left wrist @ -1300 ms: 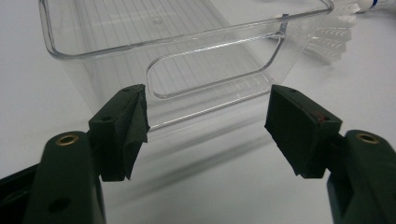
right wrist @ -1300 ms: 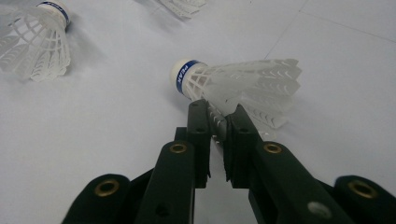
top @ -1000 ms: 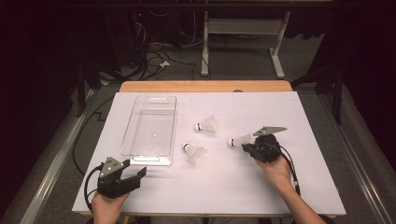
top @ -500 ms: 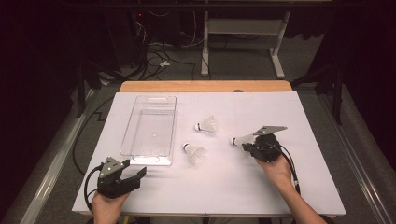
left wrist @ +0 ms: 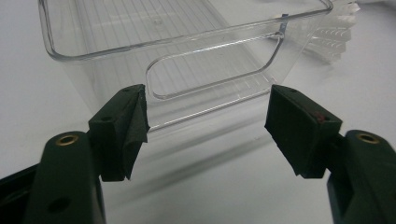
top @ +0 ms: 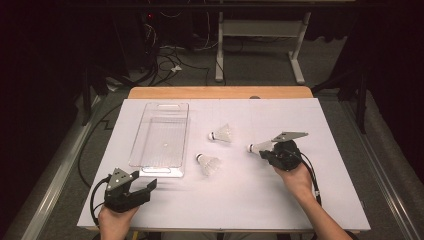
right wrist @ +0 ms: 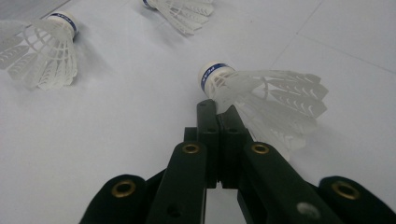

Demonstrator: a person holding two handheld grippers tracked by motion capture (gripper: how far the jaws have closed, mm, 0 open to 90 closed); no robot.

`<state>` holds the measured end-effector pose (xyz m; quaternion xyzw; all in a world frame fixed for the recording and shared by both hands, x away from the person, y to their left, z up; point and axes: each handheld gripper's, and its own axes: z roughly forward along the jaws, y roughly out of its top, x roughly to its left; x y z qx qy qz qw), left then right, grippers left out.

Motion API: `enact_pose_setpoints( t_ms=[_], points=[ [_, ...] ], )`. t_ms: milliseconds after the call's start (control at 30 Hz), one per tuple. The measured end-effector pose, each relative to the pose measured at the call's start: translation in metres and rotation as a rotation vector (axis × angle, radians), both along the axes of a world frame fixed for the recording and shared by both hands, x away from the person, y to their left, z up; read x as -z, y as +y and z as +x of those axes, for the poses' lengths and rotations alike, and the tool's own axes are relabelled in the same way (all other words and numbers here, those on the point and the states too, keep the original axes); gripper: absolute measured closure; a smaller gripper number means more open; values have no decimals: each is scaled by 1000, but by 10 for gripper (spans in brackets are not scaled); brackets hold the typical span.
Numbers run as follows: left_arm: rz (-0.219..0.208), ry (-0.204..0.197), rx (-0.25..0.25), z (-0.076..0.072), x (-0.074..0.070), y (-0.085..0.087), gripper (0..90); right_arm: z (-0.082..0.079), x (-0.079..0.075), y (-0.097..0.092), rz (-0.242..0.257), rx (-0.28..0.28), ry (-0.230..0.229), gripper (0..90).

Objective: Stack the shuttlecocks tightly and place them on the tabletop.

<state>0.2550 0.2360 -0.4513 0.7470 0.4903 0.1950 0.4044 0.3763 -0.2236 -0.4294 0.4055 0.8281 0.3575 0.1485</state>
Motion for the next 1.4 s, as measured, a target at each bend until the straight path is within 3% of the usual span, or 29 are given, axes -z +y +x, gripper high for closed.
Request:
enact_pose_setpoints(
  t_ms=[600, 1400],
  points=[
    [-4, 1, 0, 1, 0, 1, 309, 18, -12, 8, 10, -17, -5, 900],
    [2, 4, 9, 1, 0, 0, 309, 45, -13, 19, 11, -39, 22, 900]
  ],
)
